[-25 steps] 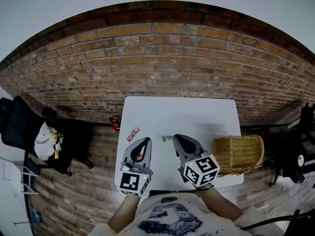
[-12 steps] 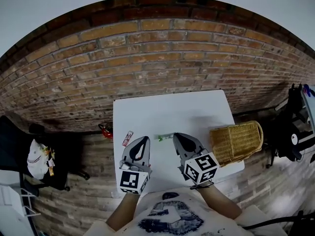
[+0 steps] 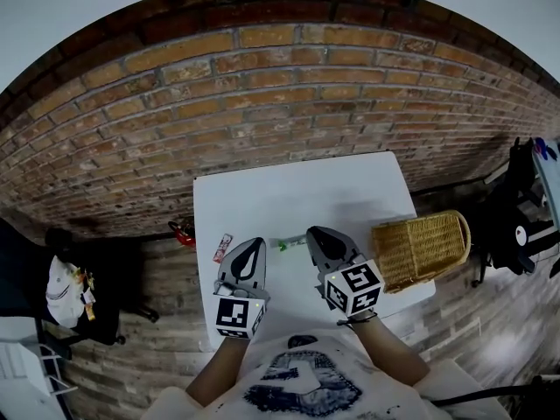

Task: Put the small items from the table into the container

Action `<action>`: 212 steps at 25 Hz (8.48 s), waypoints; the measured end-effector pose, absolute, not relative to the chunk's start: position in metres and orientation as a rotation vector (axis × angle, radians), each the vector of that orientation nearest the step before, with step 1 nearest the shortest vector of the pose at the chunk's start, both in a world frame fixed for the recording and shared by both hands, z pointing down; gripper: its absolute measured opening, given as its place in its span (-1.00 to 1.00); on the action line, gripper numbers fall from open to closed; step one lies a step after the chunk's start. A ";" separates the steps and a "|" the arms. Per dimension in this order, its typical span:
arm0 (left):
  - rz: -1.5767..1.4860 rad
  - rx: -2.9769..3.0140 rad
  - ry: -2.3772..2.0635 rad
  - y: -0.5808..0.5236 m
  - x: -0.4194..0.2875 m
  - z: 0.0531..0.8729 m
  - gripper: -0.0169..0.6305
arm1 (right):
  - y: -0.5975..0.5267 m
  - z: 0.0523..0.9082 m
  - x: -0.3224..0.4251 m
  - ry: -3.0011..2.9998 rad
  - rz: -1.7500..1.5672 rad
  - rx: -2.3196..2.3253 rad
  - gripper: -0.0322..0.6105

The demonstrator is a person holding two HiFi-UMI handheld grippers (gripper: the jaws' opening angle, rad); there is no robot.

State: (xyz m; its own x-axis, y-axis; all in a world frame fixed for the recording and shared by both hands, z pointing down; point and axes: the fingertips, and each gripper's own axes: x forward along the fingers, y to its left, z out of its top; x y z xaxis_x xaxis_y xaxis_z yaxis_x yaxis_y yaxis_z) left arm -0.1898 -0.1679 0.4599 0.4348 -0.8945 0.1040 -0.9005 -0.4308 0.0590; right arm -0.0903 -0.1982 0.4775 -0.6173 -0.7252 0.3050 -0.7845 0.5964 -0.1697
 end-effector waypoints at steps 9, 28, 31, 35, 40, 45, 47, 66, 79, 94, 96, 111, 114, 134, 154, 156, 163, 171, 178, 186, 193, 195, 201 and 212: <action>0.073 2.479 -1.600 -0.189 -0.195 0.492 -0.80 | -0.216 0.511 -0.092 -2.577 0.407 1.182 -0.83; 0.161 2.423 -1.574 -0.216 -0.194 0.531 -0.80 | -0.227 0.592 -0.113 -2.428 0.311 0.700 -0.10; 0.182 2.419 -1.577 -0.220 -0.194 0.538 -0.80 | -0.227 0.612 -0.112 -2.378 0.304 0.635 -0.10; 0.206 2.406 -1.575 -0.224 -0.196 0.548 -0.80 | -0.225 0.634 -0.115 -2.332 0.265 0.554 -0.10; 0.219 2.392 -1.570 -0.229 -0.196 0.555 -0.80 | -0.223 0.658 -0.113 -2.260 0.209 0.460 -0.10; 0.233 2.378 -1.560 -0.231 -0.195 0.564 -0.80 | -0.219 0.679 -0.115 -2.207 0.166 0.380 -0.10; 0.238 2.377 -1.557 -0.232 -0.195 0.567 -0.80 | -0.217 0.688 -0.115 -2.175 0.135 0.354 -0.10; 0.262 2.340 -1.549 -0.246 -0.206 0.584 -0.80 | -0.217 0.730 -0.125 -2.039 0.008 0.239 -0.13; 0.261 2.347 -1.525 -0.247 -0.206 0.588 -0.80 | -0.219 0.733 -0.129 -2.026 -0.028 0.265 -0.61; 0.244 2.382 -1.530 -0.238 -0.208 0.573 -0.80 | -0.212 0.712 -0.129 -2.044 -0.038 0.330 -0.68; 0.241 2.388 -1.534 -0.234 -0.208 0.570 -0.80 | -0.210 0.705 -0.129 -2.057 -0.025 0.351 -0.68; 0.244 2.456 -1.567 -0.207 -0.205 0.532 -0.80 | -0.203 0.599 -0.117 -2.249 0.035 0.685 -0.70; 0.237 2.488 -1.551 -0.205 -0.196 0.520 -0.80 | -0.202 0.569 -0.108 -2.291 0.045 0.784 -0.70; 0.219 2.720 -1.215 -0.201 -0.064 0.488 -0.80 | -0.178 0.490 0.029 -2.237 0.205 1.388 -0.72; 0.195 2.826 -0.883 -0.193 0.077 0.483 -0.80 | -0.152 0.471 0.178 -1.973 0.258 1.687 -0.72; 0.195 2.828 -0.861 -0.192 0.087 0.485 -0.80 | -0.150 0.473 0.187 -1.951 0.263 1.692 -0.72; 0.208 2.838 -0.795 -0.190 0.112 0.488 -0.80 | -0.148 0.487 0.206 -1.882 0.301 1.704 -0.72; 0.208 2.823 -0.755 -0.189 0.126 0.496 -0.80 | -0.151 0.501 0.221 -1.786 0.344 1.704 -0.72; 0.214 2.820 -0.741 -0.196 0.125 0.499 -0.80 | -0.158 0.515 0.221 -1.718 0.410 1.691 -0.72; 0.224 2.825 -0.699 -0.198 0.128 0.501 -0.80 | -0.161 0.526 0.225 -1.642 0.485 1.695 -0.72; 0.231 2.819 -0.679 -0.200 0.126 0.504 -0.80 | -0.164 0.531 0.227 -1.587 0.535 1.694 -0.72; 0.229 2.817 -0.673 -0.198 0.126 0.504 -0.80 | -0.164 0.530 0.228 -1.588 0.537 1.699 -0.72; 0.223 2.802 -0.667 -0.197 0.122 0.505 -0.80 | -0.164 0.530 0.227 -1.607 0.537 1.709 -0.72; 0.234 2.815 -0.658 -0.190 0.118 0.503 -0.80 | -0.164 0.526 0.223 -1.667 0.559 1.754 -0.68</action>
State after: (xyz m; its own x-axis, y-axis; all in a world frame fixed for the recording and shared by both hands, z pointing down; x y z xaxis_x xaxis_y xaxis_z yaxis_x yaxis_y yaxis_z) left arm 0.1184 -0.1896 0.5026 0.8856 -0.4148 0.2090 -0.4535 -0.8694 0.1961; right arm 0.2235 -0.1639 0.5259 0.1024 -0.7113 0.6954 -0.9867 0.0160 0.1616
